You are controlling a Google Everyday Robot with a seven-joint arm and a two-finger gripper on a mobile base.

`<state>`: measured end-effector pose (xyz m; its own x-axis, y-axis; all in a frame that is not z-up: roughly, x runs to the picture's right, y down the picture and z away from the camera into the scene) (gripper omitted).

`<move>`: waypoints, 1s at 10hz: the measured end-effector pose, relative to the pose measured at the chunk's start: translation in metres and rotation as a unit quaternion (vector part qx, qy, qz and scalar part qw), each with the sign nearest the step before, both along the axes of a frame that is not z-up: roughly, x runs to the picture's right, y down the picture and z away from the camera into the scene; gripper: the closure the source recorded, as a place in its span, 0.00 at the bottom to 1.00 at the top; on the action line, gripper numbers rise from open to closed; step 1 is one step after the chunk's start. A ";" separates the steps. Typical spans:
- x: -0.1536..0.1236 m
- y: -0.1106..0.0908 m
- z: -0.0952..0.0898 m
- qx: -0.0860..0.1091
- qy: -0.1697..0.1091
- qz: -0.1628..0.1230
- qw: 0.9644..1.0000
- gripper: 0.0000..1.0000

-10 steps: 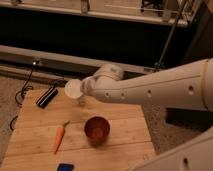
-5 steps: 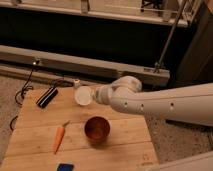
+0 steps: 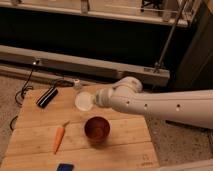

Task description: Place the ceramic cup in the ceramic bowl

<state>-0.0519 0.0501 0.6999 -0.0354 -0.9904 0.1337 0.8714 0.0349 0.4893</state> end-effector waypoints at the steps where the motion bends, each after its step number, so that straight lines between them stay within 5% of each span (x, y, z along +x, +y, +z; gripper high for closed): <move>1: 0.006 0.000 -0.001 -0.005 0.002 -0.001 1.000 1.00; 5: 0.030 -0.003 -0.008 -0.017 0.013 -0.002 1.000 1.00; 10: 0.024 0.023 -0.017 -0.053 0.012 -0.053 0.997 1.00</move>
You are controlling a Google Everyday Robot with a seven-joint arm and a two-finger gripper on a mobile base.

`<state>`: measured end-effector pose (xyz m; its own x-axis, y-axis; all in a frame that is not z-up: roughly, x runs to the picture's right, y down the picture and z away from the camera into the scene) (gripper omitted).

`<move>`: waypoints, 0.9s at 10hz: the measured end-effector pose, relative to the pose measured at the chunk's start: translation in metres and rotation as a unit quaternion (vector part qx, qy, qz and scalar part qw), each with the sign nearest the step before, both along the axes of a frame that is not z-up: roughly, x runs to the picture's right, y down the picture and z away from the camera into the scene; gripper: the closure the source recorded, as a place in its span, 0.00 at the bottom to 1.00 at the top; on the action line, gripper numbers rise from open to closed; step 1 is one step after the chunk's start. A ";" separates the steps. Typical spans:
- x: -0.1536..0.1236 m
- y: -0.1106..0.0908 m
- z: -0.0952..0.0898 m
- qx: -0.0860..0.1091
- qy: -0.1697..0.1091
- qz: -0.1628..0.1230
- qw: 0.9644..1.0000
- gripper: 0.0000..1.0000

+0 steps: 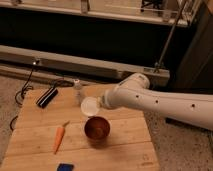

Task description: Place the ceramic cup in the ceramic bowl

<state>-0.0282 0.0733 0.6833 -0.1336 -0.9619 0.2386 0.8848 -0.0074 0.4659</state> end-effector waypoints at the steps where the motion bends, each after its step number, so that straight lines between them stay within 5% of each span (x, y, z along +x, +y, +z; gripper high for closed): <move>1: -0.001 0.005 -0.002 -0.008 0.001 -0.010 1.000 1.00; 9: 0.014 0.049 -0.006 -0.063 0.017 -0.047 0.997 0.99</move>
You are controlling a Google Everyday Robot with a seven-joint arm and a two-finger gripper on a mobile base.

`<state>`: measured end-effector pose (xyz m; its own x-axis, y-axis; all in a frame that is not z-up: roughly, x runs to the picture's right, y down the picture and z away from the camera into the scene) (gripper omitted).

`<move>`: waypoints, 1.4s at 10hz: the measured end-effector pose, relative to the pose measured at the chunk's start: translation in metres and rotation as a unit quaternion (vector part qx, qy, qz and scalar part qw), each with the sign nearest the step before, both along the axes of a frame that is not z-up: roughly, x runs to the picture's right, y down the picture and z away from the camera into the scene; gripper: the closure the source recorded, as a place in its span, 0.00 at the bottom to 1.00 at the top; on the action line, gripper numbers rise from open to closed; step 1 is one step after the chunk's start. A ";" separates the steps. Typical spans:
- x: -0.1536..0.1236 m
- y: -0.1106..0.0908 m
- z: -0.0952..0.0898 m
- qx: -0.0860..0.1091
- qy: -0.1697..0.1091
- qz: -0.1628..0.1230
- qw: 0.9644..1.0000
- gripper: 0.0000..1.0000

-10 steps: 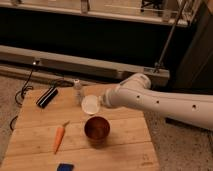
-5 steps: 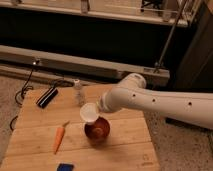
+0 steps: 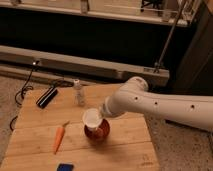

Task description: Place the ceramic cup in the ceramic bowl

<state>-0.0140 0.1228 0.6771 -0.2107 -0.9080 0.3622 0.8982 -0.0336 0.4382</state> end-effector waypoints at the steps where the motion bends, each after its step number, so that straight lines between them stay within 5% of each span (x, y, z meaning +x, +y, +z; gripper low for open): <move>1: -0.003 0.006 0.000 -0.007 -0.003 -0.012 1.000 0.93; 4: 0.003 0.016 0.003 -0.029 0.005 -0.023 0.999 0.62; 8: 0.012 0.014 0.011 -0.034 0.018 -0.015 0.999 0.25; 14: 0.010 0.003 0.016 -0.020 0.013 -0.006 1.000 0.20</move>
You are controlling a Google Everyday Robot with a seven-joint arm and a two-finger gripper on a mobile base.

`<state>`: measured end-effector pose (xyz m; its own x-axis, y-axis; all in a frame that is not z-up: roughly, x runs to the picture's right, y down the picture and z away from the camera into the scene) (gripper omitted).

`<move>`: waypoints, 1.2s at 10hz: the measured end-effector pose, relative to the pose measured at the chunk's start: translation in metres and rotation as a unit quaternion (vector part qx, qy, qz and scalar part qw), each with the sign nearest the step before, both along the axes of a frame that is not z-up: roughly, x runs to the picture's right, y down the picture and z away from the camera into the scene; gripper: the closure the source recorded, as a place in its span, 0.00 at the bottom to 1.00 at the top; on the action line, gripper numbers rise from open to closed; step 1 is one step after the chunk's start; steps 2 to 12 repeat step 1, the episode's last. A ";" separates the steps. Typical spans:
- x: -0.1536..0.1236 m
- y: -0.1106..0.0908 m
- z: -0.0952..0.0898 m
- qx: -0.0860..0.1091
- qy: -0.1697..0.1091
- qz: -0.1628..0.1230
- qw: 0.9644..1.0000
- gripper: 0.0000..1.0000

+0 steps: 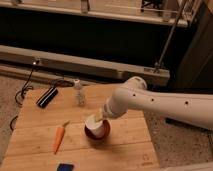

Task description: Place the ceramic cup in the ceramic bowl

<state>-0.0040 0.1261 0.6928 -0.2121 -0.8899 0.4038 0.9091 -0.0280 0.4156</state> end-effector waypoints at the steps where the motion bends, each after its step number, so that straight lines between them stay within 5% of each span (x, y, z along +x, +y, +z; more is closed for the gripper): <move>1: 0.001 -0.003 0.001 0.005 -0.001 0.004 1.000 0.20; 12: 0.001 -0.003 0.001 0.005 -0.001 0.004 1.000 0.20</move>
